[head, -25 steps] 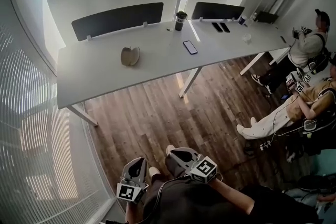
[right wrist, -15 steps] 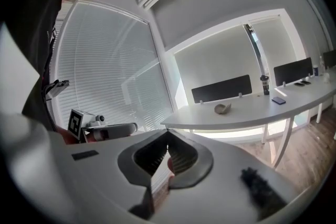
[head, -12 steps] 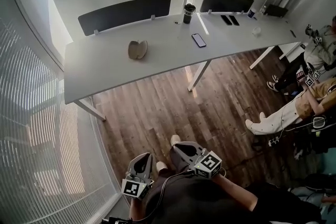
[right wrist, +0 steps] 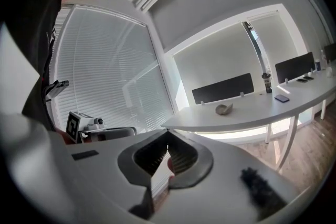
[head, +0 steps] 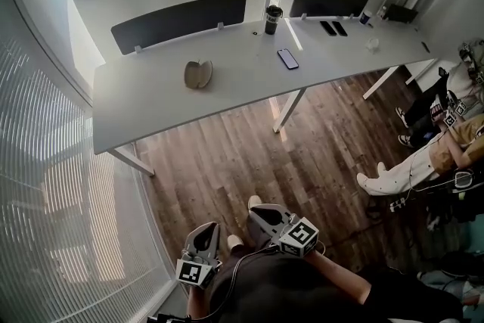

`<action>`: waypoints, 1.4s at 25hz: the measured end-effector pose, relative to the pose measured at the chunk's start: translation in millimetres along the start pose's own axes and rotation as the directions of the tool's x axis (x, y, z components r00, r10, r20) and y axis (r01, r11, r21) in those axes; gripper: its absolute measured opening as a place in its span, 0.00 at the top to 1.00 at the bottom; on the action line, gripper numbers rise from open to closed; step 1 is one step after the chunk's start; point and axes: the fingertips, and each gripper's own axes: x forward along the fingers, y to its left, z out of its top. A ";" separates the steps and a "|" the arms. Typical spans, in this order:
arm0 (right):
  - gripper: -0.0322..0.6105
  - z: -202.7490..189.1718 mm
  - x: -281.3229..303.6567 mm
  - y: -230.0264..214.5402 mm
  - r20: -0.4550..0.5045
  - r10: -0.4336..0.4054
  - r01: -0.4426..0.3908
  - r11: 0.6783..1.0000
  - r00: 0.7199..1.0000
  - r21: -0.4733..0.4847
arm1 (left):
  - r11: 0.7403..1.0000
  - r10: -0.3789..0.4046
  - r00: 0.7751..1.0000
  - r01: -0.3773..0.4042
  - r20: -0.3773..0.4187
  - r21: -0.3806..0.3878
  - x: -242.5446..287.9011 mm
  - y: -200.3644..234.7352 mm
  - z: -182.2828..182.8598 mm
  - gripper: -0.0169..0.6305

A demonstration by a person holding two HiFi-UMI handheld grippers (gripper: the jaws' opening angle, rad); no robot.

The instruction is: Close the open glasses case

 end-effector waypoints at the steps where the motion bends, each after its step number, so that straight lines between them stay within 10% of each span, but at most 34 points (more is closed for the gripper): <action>1: 0.94 -1.4 0.1 -2.8 0.005 0.005 -0.005 1.000 1.000 0.004 | 1.000 0.000 1.000 0.000 -0.001 0.001 2.8 0.3 1.3 0.96; 35: 0.94 75.6 65.9 -169.4 0.065 0.051 -0.054 0.998 0.997 0.045 | 0.998 -0.002 0.998 0.007 -0.069 0.067 186.1 47.7 54.3 0.96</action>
